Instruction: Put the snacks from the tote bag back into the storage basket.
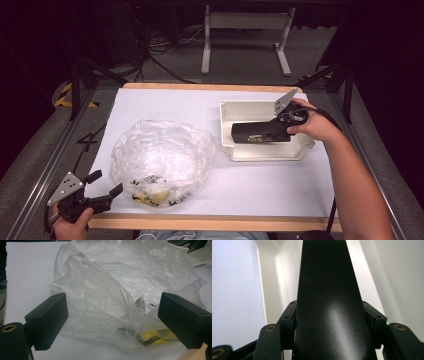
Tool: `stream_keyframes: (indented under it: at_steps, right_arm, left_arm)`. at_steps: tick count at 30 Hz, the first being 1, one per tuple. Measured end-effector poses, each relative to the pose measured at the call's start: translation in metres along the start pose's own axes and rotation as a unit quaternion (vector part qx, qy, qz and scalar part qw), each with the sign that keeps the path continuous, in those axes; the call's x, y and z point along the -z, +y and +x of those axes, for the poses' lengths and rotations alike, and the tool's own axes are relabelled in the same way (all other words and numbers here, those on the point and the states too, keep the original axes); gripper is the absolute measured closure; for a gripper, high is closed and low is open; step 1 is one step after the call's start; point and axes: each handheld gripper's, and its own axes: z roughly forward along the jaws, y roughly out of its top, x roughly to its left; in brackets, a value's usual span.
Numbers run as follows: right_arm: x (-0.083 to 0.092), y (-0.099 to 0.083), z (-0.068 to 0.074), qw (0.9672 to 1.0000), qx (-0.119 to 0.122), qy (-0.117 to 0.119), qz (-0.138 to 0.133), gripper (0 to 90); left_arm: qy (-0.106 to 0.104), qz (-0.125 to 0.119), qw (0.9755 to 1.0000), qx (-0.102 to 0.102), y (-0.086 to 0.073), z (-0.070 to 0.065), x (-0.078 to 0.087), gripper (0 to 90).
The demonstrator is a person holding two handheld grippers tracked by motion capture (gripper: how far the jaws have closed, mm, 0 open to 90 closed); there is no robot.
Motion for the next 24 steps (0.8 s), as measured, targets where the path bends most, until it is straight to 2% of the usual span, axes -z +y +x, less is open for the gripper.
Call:
stream_keyframes:
  at_steps: [7,12,17,21,24]
  right_arm:
    - [-0.001,-0.001,-0.006,0.9999,0.004,0.010,0.011,42.2]
    - [-0.004,-0.005,-0.011,0.9999,0.005,0.005,0.014,42.1]
    - [-0.010,-0.010,-0.015,0.9995,0.018,0.008,0.023,42.2]
    - [-0.012,-0.012,-0.018,0.9994,0.016,0.014,0.027,42.0]
    - [-0.015,-0.014,-0.018,0.9989,0.008,0.016,0.044,41.5]
  left_arm:
    - [-0.002,0.002,1.0000,-0.001,0.000,0.000,-0.001,10.3]
    - [-0.002,0.002,1.0000,0.000,0.000,0.000,-0.001,10.3]
    - [-0.003,0.003,1.0000,-0.001,0.000,0.000,-0.001,10.3]
    - [-0.003,0.003,1.0000,-0.001,0.000,0.000,-0.001,10.3]
    - [-0.003,0.003,1.0000,-0.001,0.000,0.000,-0.001,10.3]
